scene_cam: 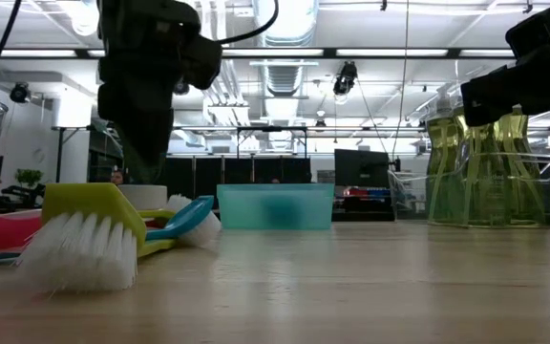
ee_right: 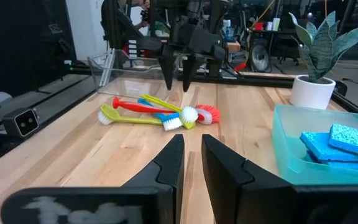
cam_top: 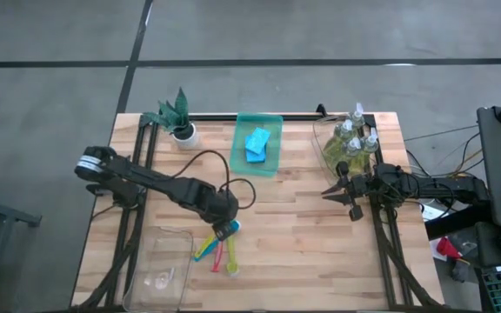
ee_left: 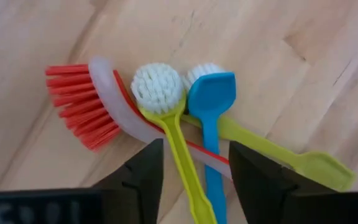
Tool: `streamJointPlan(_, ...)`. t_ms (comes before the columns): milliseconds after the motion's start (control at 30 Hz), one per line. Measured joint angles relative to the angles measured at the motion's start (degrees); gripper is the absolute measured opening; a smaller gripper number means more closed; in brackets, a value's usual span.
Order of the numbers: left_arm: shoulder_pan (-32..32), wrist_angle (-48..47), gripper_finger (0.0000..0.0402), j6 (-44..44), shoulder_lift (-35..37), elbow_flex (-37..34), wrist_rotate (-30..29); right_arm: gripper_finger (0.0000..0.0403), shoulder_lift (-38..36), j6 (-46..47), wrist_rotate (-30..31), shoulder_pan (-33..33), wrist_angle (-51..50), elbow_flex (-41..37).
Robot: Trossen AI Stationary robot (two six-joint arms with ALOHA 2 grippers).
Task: Pick & Place Kitchen Sink Supplies
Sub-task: Put the yellow dish brush into the bottom transparent bin
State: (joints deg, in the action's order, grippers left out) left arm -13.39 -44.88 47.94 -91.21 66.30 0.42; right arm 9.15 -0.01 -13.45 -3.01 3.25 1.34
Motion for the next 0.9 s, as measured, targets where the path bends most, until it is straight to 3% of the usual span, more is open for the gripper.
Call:
streamJointPlan(167,-0.07,0.17,0.0195,1.08,-1.15,0.13,-2.07,0.0052,0.0,0.0,0.0,-0.01,0.0,0.0)
streamJointPlan(600,-0.22,-0.14,0.0186,-4.06,-8.64,0.11,-1.48,0.0052,0.0,0.0,0.02,-0.01,0.0,0.0)
streamJointPlan(900,-0.02,0.2,0.0178,-4.11,-10.17,0.28,-0.22,0.0052,0.0,0.0,0.0,-0.01,0.0,0.0)
